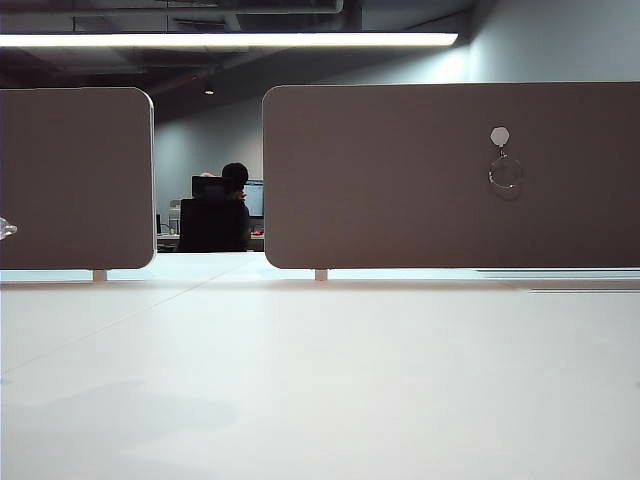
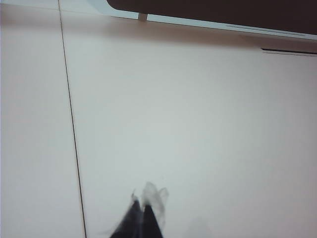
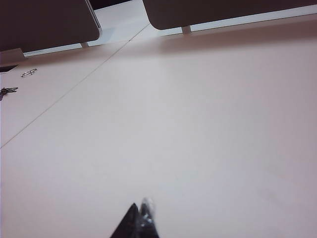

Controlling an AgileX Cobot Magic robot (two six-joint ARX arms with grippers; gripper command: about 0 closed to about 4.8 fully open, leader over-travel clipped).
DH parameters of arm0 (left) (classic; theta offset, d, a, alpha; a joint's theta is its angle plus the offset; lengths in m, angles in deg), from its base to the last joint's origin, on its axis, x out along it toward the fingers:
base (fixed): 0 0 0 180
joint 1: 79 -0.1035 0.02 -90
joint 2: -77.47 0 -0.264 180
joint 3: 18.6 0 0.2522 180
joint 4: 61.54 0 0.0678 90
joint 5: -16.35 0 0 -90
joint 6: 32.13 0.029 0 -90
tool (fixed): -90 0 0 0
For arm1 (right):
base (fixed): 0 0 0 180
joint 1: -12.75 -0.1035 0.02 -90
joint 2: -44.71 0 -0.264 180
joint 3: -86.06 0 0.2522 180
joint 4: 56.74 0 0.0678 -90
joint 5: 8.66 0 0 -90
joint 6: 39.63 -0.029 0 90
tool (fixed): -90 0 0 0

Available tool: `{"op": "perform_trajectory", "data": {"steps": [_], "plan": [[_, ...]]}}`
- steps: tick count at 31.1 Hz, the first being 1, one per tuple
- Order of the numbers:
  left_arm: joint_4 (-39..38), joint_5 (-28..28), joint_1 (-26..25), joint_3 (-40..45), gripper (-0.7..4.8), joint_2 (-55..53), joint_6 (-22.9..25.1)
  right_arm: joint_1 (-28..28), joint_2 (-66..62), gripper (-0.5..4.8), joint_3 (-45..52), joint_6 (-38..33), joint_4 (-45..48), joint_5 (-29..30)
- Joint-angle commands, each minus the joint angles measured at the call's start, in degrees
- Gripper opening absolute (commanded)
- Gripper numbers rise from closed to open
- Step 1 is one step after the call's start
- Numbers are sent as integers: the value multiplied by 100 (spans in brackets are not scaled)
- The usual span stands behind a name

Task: Hang the earring on the hook.

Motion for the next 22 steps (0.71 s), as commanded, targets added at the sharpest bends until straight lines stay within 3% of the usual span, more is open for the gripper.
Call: {"op": "perform_trajectory", "data": {"steps": [1, 6, 13, 16, 22], "plan": [[33, 35, -125, -15, 6, 39, 26, 39, 7, 0, 20, -20, 74, -13], [55, 833, -1261, -13, 6, 72, 26, 533, 7, 0, 20, -20, 74, 42], [66, 872, -2839, -13, 6, 308, 26, 1611, 7, 0, 20, -20, 72, 35], [55, 614, -2994, -13, 6, 308, 26, 1958, 7, 0, 20, -20, 74, 35], [55, 621, -3001, -13, 6, 308, 26, 2437, 7, 0, 20, -17, 76, -72]]}}
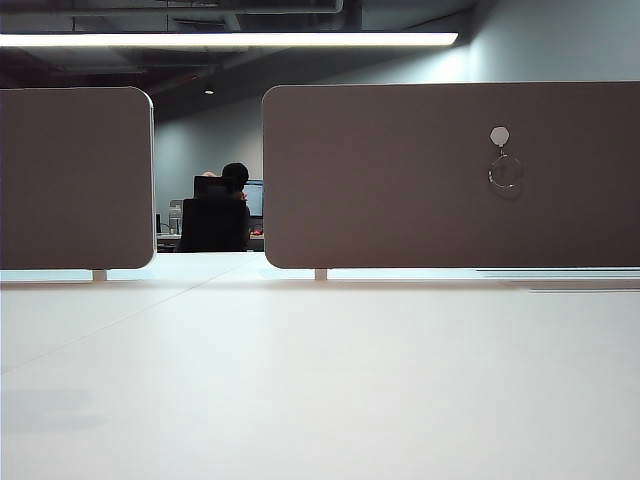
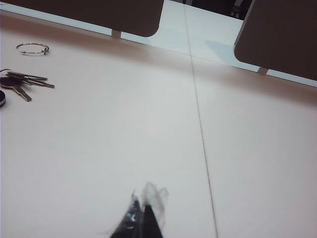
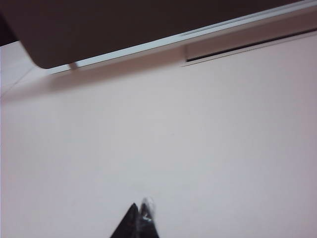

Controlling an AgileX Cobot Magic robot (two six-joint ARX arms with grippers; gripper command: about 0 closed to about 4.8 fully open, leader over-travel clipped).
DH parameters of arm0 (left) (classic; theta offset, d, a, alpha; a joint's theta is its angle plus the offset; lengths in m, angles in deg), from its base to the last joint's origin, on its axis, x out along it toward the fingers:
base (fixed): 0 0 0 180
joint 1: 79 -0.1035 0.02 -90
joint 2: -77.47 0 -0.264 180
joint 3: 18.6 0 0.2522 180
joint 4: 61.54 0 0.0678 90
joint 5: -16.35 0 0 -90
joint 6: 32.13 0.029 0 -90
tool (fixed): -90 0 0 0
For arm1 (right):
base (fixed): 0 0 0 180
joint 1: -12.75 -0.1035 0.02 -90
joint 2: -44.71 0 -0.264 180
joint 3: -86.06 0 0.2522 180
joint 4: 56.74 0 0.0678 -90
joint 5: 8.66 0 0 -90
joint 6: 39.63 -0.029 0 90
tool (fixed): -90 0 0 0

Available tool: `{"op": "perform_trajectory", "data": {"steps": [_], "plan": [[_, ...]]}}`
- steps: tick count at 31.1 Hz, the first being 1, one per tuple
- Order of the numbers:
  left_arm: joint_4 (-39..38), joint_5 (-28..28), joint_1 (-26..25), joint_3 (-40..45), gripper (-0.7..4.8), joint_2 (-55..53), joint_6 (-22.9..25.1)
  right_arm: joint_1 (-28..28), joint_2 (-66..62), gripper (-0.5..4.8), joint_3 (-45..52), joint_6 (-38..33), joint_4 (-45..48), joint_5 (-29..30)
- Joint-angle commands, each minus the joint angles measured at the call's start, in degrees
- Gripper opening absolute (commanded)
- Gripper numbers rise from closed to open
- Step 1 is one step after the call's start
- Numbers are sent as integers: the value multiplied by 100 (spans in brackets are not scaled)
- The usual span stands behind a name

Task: Hang the earring on the hook.

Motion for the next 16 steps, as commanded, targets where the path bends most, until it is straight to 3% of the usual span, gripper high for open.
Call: {"op": "perform_trajectory", "data": {"steps": [1, 11, 16], "plan": [[37, -7, -2, 0, 6, 0, 26, 157, 2, 0, 20, -17, 85, -101], [37, -2, -2, 0, 6, 0, 24, 212, 2, 0, 20, 39, 118, -98], [37, -2, -2, 0, 6, 0, 26, 221, 2, 0, 17, 807, 680, -501]]}}
